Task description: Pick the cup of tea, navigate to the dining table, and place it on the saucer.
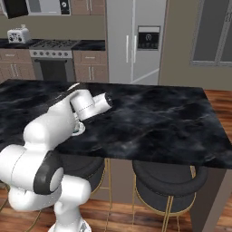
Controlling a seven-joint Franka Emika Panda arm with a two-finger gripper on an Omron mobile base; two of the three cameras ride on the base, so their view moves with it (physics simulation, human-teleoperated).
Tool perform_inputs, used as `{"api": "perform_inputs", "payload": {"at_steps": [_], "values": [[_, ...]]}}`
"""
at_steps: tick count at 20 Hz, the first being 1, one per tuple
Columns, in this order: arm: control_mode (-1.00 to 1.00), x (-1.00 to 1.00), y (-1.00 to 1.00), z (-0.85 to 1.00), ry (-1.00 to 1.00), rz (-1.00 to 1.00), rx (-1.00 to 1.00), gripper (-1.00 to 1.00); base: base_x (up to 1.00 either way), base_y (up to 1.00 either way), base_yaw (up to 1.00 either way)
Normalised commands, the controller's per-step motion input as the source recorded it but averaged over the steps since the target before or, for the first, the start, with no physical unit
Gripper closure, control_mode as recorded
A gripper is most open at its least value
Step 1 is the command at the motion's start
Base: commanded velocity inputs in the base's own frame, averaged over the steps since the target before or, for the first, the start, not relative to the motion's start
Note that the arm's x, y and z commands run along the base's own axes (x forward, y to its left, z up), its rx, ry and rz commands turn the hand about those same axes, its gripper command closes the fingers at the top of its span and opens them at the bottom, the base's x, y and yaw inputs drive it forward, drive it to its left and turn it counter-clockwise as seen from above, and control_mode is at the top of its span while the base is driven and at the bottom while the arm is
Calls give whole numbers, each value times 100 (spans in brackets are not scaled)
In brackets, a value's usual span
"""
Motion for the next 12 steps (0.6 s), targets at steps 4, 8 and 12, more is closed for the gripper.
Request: {"api": "perform_inputs", "payload": {"at_steps": [4, 8, 12], "values": [[-100, -47, -21, 46, 0, -30, -2, -100, 0, 0, 0], [-100, -46, -32, 56, 0, -29, -4, -100, 0, 0, 0], [-100, -44, -46, 58, 0, -31, -6, -100, 0, 0, 0]]}}
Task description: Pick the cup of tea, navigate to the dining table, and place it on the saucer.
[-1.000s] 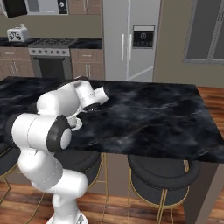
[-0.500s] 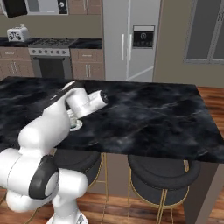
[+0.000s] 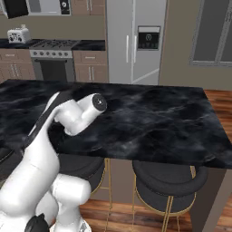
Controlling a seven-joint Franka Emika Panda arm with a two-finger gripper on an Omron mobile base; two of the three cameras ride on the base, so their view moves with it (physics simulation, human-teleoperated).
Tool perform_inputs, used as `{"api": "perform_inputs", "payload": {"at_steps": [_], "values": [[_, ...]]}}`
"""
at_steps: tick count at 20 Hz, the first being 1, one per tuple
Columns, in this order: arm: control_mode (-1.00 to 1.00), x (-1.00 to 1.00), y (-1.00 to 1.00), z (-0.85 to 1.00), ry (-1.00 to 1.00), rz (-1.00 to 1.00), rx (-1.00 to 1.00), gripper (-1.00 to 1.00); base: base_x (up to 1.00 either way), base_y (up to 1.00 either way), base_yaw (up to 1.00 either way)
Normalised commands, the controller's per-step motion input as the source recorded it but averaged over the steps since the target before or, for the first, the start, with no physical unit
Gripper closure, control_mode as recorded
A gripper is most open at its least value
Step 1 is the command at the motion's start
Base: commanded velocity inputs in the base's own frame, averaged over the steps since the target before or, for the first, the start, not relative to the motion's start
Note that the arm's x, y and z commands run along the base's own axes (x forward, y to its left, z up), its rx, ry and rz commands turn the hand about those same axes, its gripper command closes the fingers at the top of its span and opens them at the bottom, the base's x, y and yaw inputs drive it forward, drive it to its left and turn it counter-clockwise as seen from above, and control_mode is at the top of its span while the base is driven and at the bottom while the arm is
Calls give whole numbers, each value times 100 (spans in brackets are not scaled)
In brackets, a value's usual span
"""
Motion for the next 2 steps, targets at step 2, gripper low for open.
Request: {"api": "perform_inputs", "payload": {"at_steps": [2], "values": [[-100, -51, -50, 62, 0, -30, -5, -100, 0, 0, 0]]}}
